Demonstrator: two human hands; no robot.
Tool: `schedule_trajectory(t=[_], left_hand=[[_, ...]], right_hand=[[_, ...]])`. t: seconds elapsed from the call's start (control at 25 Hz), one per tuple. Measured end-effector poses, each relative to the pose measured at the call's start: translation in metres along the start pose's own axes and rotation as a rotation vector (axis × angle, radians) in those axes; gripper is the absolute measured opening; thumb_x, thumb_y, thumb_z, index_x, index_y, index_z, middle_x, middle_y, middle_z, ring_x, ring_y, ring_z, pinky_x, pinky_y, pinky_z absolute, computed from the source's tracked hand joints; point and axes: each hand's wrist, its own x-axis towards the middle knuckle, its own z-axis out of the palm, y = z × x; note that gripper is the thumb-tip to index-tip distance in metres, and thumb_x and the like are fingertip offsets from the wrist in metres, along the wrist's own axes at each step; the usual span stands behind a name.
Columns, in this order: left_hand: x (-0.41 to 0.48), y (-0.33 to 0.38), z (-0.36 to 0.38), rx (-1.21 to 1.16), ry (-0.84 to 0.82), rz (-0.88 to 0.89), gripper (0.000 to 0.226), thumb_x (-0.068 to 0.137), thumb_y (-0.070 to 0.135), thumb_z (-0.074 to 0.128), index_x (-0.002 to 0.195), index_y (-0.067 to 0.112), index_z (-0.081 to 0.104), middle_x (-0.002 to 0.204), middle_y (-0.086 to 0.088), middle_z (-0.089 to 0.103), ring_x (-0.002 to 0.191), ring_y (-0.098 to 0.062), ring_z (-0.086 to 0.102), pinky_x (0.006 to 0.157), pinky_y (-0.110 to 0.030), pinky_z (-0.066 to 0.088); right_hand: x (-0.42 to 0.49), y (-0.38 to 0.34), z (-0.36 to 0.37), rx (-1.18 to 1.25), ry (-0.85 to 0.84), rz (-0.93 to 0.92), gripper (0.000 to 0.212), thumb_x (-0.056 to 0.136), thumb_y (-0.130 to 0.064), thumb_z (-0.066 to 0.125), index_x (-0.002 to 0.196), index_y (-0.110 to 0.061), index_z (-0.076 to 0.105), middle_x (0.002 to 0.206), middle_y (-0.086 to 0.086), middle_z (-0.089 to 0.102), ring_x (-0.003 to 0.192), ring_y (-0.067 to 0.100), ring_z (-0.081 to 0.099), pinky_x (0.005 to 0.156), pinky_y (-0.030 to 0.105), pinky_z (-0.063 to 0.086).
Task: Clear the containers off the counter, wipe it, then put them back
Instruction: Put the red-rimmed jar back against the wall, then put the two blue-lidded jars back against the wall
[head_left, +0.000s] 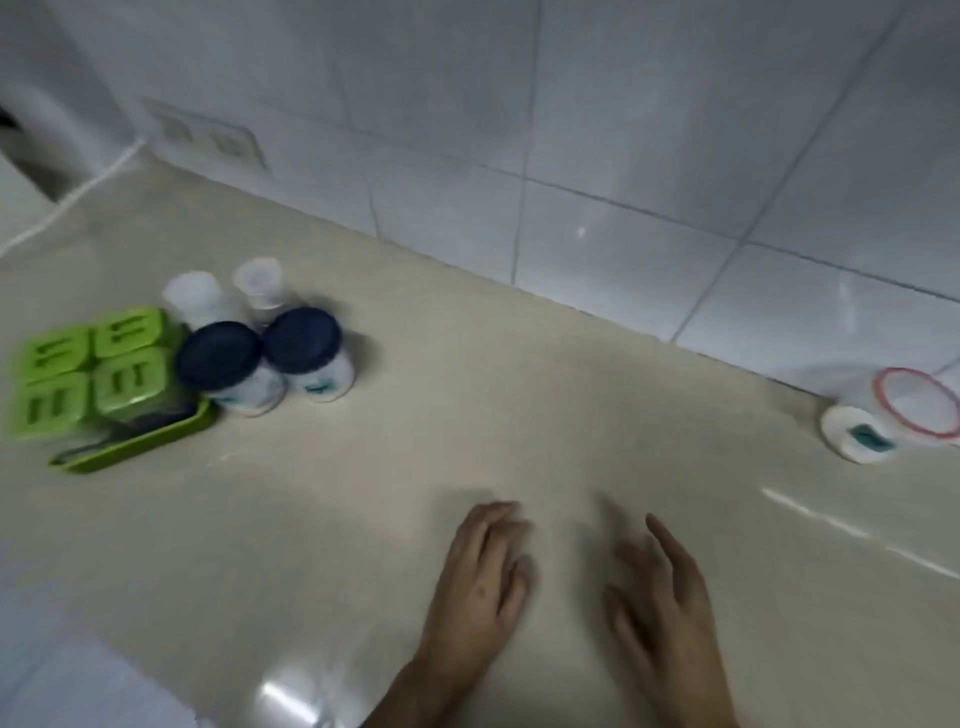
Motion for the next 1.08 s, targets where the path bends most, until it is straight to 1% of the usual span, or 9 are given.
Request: schedule_trajectory(t=[0.12, 0.32, 0.44, 0.56, 0.72, 0.84, 0.92, 1.0, 1.08], left_hand=[[0.006, -0.033, -0.056, 0.017, 0.132, -0.105, 0.038, 0.086, 0.020, 0.054, 0.123, 0.016, 0.054, 0.140, 0.001, 0.044, 0.134, -0.016, 0.037, 0.115, -0.031, 0.027], [0.062, -0.124, -0.180, 0.230, 0.462, -0.252, 0.046, 0.082, 0.022, 0.057, 0.124, 0.007, 0.048, 0.143, -0.015, 0.039, 0.135, -0.031, 0.034, 0.115, -0.047, 0.027], [0.095, -0.174, -0.228, 0.351, 0.402, -0.386, 0.070, 0.075, 0.044, 0.058, 0.131, 0.005, 0.043, 0.142, -0.020, 0.041, 0.135, -0.033, 0.033, 0.113, -0.054, 0.026], [0.109, -0.197, -0.233, 0.390, 0.288, -0.429, 0.082, 0.066, 0.057, 0.057, 0.130, 0.008, 0.044, 0.130, -0.015, 0.055, 0.129, -0.030, 0.045, 0.118, -0.051, 0.012], [0.118, -0.201, -0.228, 0.341, 0.329, -0.429, 0.080, 0.060, 0.056, 0.067, 0.125, 0.011, 0.050, 0.111, -0.008, 0.062, 0.114, -0.026, 0.055, 0.120, -0.045, 0.007], [0.115, -0.184, -0.225, 0.328, 0.359, -0.303, 0.076, 0.059, 0.052, 0.071, 0.121, 0.011, 0.055, 0.109, -0.009, 0.062, 0.108, -0.025, 0.056, 0.115, -0.046, 0.028], [0.105, -0.160, -0.217, 0.222, 0.363, -0.205, 0.074, 0.059, 0.048, 0.073, 0.121, 0.011, 0.056, 0.117, -0.008, 0.058, 0.110, -0.022, 0.054, 0.101, -0.036, 0.045], [0.098, -0.126, -0.193, 0.086, 0.262, -0.132, 0.073, 0.060, 0.047, 0.076, 0.123, 0.014, 0.055, 0.124, -0.004, 0.053, 0.114, -0.018, 0.053, 0.094, -0.027, 0.049], [0.096, -0.086, -0.155, -0.016, 0.131, -0.085, 0.072, 0.059, 0.049, 0.077, 0.122, 0.022, 0.054, 0.127, 0.003, 0.050, 0.115, -0.013, 0.054, 0.088, -0.025, 0.052]], right_hand=[[0.022, -0.050, 0.046, 0.006, -0.201, -0.160, 0.040, 0.091, -0.052, 0.038, 0.115, -0.025, 0.055, 0.142, -0.010, 0.040, 0.121, 0.012, 0.047, 0.108, 0.011, 0.023], [0.122, -0.136, 0.114, -0.014, -0.304, -0.181, 0.045, 0.083, -0.033, 0.059, 0.127, -0.023, 0.049, 0.145, 0.002, 0.039, 0.128, 0.022, 0.044, 0.107, 0.032, 0.035], [0.193, -0.195, 0.157, -0.022, -0.321, -0.132, 0.070, 0.081, -0.035, 0.068, 0.141, -0.020, 0.035, 0.153, 0.007, 0.026, 0.138, 0.022, 0.030, 0.111, 0.041, 0.033], [0.240, -0.224, 0.192, 0.051, -0.366, -0.023, 0.088, 0.072, -0.039, 0.076, 0.144, -0.024, 0.028, 0.153, 0.011, 0.022, 0.140, 0.027, 0.026, 0.112, 0.045, 0.032], [0.252, -0.224, 0.206, 0.080, -0.275, -0.029, 0.078, 0.065, -0.035, 0.080, 0.134, -0.023, 0.045, 0.137, 0.005, 0.039, 0.124, 0.025, 0.044, 0.100, 0.037, 0.045], [0.235, -0.208, 0.178, 0.101, -0.199, 0.000, 0.077, 0.061, -0.037, 0.084, 0.128, -0.024, 0.048, 0.131, 0.000, 0.043, 0.114, 0.014, 0.048, 0.091, 0.024, 0.046], [0.213, -0.188, 0.144, 0.107, -0.152, 0.026, 0.078, 0.060, -0.036, 0.086, 0.128, -0.025, 0.048, 0.129, -0.004, 0.043, 0.111, 0.007, 0.045, 0.088, 0.014, 0.042], [0.185, -0.149, 0.099, 0.064, -0.085, 0.097, 0.079, 0.059, -0.035, 0.087, 0.127, -0.026, 0.049, 0.127, -0.006, 0.044, 0.109, 0.003, 0.046, 0.084, 0.007, 0.038], [0.160, -0.103, 0.047, 0.013, -0.004, 0.234, 0.080, 0.056, -0.034, 0.089, 0.126, -0.026, 0.050, 0.125, -0.006, 0.047, 0.106, 0.005, 0.049, 0.081, 0.007, 0.038]])
